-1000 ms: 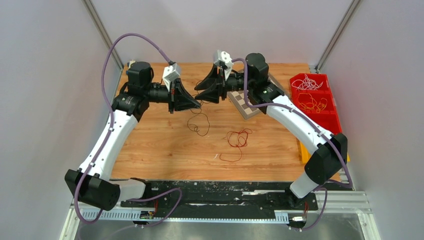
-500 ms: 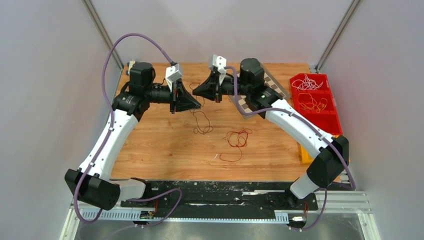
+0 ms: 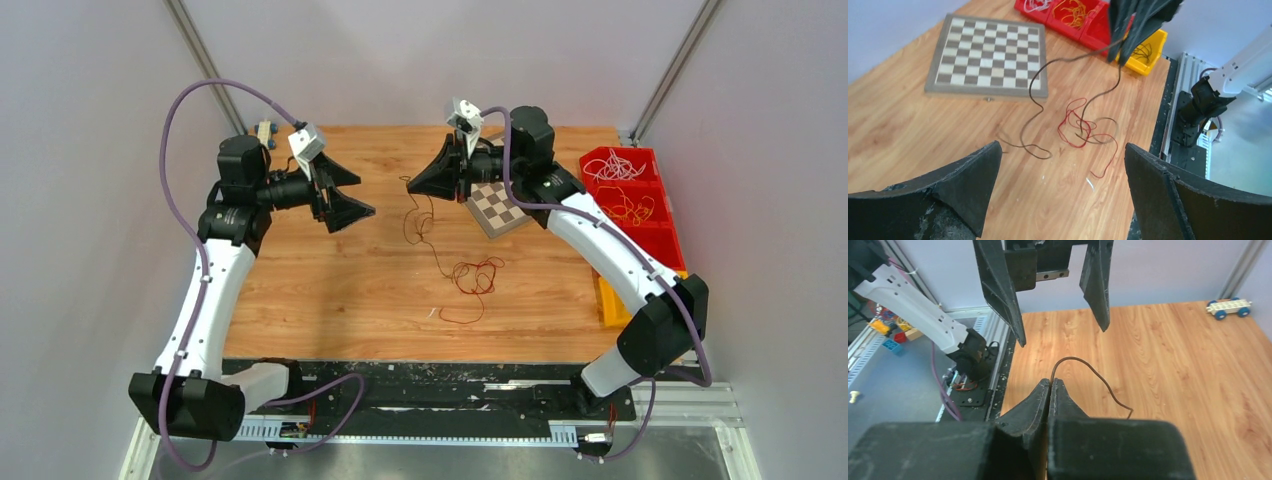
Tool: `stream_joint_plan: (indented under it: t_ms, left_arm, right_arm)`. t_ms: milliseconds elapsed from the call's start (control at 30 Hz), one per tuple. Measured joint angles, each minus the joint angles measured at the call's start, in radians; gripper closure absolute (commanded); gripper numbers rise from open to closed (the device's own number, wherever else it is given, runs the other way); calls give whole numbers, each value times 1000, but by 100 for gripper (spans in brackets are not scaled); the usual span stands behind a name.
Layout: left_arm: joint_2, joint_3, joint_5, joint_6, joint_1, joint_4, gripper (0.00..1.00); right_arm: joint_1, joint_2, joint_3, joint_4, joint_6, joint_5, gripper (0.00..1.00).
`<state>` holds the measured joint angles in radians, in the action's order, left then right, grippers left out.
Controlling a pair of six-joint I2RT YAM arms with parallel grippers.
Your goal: Untangle the cables
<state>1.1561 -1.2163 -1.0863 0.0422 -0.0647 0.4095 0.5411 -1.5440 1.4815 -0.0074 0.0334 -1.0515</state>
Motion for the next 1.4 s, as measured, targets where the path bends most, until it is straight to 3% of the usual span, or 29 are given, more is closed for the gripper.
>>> stream_joint_plan:
  t_ms: [333, 633, 833, 1200, 1400]
  left_arm:
    - [-2, -29, 49, 38, -101, -63, 0]
    - [2, 47, 135, 29, -101, -111, 0]
    - [42, 29, 156, 14, -101, -112, 0]
    - [72, 26, 160, -14, -101, -108, 0]
    - [68, 32, 157, -9, -101, -99, 0]
  right_arm:
    - [-13, 6, 0, -4, 36, -28, 100]
    - [-169, 173, 0, -150, -5, 89, 100]
    - [-323, 289, 37, -296, -59, 169, 100]
    - [-773, 235, 288, -701, -140, 221, 100]
    - [-898, 278, 304, -872, -241, 309, 100]
